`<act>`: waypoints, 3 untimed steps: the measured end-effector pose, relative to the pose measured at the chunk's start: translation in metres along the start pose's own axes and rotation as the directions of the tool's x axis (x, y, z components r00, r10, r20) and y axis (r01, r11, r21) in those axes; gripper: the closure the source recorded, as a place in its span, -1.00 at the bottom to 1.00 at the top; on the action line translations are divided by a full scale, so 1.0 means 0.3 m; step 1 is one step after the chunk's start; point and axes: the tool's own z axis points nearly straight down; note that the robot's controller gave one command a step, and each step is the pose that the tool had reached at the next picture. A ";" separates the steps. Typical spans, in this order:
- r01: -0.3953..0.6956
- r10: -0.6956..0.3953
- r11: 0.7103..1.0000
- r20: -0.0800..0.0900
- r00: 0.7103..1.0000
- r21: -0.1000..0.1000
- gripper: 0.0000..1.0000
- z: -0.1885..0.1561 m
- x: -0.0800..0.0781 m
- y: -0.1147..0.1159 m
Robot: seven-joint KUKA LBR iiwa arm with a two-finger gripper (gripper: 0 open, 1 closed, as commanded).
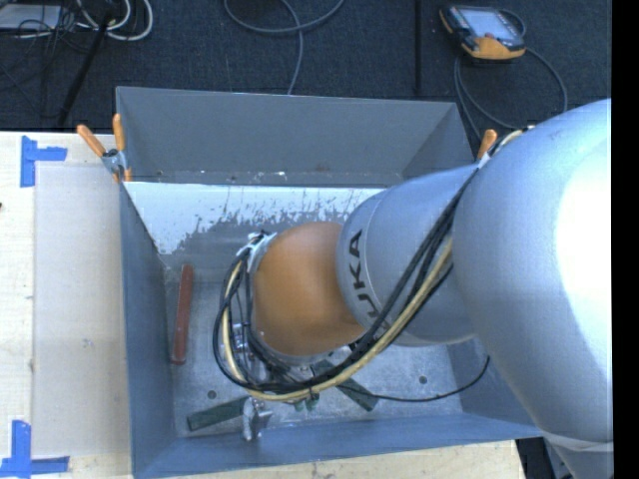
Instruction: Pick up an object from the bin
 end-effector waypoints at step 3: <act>0.088 -0.088 0.996 0.001 0.996 0.000 -1.00 0.085 -0.041 0.088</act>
Offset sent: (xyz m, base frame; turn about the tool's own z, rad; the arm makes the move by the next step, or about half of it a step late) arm -0.0007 0.0202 0.0028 -0.0484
